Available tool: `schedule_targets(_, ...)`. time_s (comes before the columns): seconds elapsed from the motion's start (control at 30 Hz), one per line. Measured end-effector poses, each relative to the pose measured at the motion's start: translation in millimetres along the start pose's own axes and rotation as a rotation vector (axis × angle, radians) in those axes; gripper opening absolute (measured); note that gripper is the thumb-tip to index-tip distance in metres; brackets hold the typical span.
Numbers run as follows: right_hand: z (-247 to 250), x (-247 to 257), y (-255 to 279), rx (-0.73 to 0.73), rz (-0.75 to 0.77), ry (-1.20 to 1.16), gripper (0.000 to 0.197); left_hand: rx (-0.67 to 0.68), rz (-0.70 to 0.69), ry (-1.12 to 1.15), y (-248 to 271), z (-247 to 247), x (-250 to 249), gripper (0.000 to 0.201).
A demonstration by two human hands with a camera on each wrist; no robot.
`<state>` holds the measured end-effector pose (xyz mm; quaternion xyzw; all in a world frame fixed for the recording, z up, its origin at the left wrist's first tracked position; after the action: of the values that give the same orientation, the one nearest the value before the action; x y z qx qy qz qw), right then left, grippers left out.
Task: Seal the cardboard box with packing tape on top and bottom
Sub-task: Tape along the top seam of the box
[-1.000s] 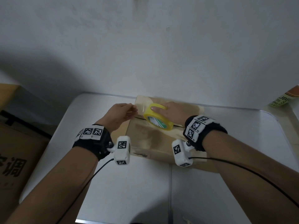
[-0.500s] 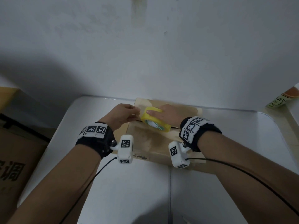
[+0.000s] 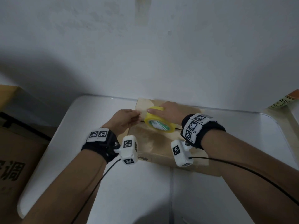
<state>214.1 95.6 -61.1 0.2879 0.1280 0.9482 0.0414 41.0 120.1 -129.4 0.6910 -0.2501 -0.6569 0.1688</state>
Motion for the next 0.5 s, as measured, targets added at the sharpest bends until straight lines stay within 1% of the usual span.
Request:
schedule_targets(0.1, 1, 0, 0, 0.021, -0.013, 0.088, 0.059, -0.122, -0.065, -0.114, -4, -1, 12, 0.014)
schedule_targets(0.17, 1, -1, -1, 0.019, -0.025, 0.116, 0.072, -0.155, -0.124, -0.230, -6, 0, 15, 0.015)
schedule_targets(0.2, 0, -1, -2, 0.020, -0.028, 0.130, 0.074, -0.156, -0.142, -0.281, -7, 2, 15, 0.015)
schedule_targets(0.3, 1, 0, -3, 0.026, -0.048, 0.142, 0.078, -0.138, -0.176, -0.391, -7, 5, 13, 0.015)
schedule_targets(0.37, 3, 2, -4, 0.048, -0.041, 0.174, 0.079, -0.084, -0.191, -0.427, -4, 3, 10, 0.013)
schedule_targets(0.43, 3, 2, -5, 0.090, -0.024, 0.203, 0.081, -0.020, -0.184, -0.416, -1, -1, 8, 0.016)
schedule_targets(0.47, 3, 2, -4, 0.124, -0.017, 0.196, 0.080, -0.007, -0.176, -0.396, -1, -2, 7, 0.021)
schedule_targets(0.5, 3, 2, -2, 0.156, -0.004, 0.170, 0.075, -0.003, -0.160, -0.367, -2, -1, 6, 0.025)
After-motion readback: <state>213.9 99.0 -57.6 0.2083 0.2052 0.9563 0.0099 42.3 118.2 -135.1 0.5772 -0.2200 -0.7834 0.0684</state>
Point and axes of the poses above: each hand's wrist, its own y-axis away from the middle knuckle, its own z-axis out of the back of the hand, x = y × z, the point moved 7 cm from there along -y, towards the middle knuckle, and after that the axes turned 6 degrees about -x, right-handed, at the moved point
